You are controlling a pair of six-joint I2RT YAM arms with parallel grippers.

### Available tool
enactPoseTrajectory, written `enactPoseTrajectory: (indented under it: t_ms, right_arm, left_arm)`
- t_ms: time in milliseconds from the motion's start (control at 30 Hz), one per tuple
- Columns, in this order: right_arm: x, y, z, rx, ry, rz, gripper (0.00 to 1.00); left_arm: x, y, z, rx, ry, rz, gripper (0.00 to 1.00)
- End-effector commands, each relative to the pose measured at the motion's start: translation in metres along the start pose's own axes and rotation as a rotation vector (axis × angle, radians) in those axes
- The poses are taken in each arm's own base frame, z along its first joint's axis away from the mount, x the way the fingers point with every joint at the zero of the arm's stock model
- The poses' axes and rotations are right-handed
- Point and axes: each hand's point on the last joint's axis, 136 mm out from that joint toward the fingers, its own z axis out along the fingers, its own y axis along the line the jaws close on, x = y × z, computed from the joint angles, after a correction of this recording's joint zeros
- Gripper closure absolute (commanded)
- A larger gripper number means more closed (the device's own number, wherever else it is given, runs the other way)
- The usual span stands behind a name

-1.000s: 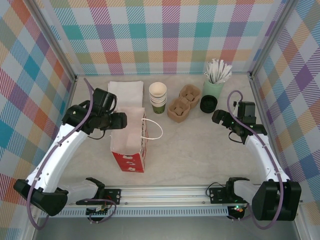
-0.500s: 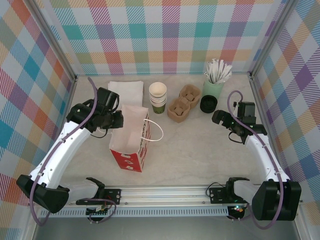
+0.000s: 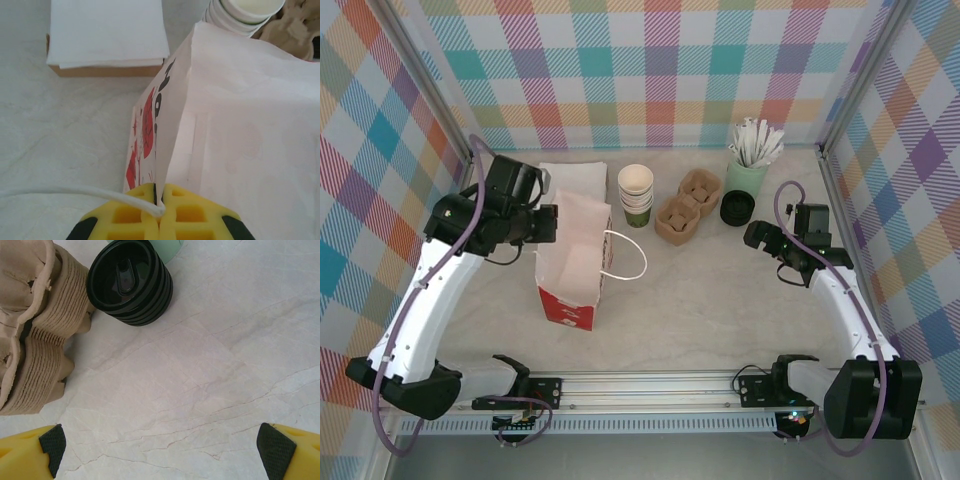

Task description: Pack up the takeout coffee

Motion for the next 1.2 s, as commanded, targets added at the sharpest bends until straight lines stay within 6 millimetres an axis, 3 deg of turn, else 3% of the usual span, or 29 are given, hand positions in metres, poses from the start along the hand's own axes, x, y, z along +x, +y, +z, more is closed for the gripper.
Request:
enactPoseTrajectory:
  t_ms: [0, 167, 300, 567, 800, 1167]
  right_arm:
    - [-0.009, 0.007, -0.005, -0.007, -0.014, 0.002, 0.00]
    - [-0.011, 0.007, -0.007, -0.004, -0.016, -0.003, 0.00]
    - [-0.013, 0.007, -0.009, 0.000, -0.020, -0.009, 0.00]
    - [-0.015, 0.008, -0.012, 0.006, -0.019, -0.019, 0.00]
    - [-0.017, 0.008, -0.013, 0.009, -0.019, -0.024, 0.00]
    - [-0.026, 0.008, -0.020, 0.031, -0.023, -0.049, 0.00]
  left_arm:
    - [-0.010, 0.020, -0.018, -0.082, -0.013, 0.050, 1.00]
    - [-0.039, 0.056, -0.034, -0.218, -0.077, 0.053, 1.00]
    - [-0.062, 0.073, -0.037, -0.234, -0.117, 0.051, 1.00]
    - [-0.104, 0.100, -0.030, -0.203, -0.173, 0.029, 1.00]
    - [-0.129, 0.140, -0.024, -0.264, -0.202, -0.007, 1.00]
    - [-0.186, 0.207, -0.020, -0.376, -0.313, -0.077, 1.00]
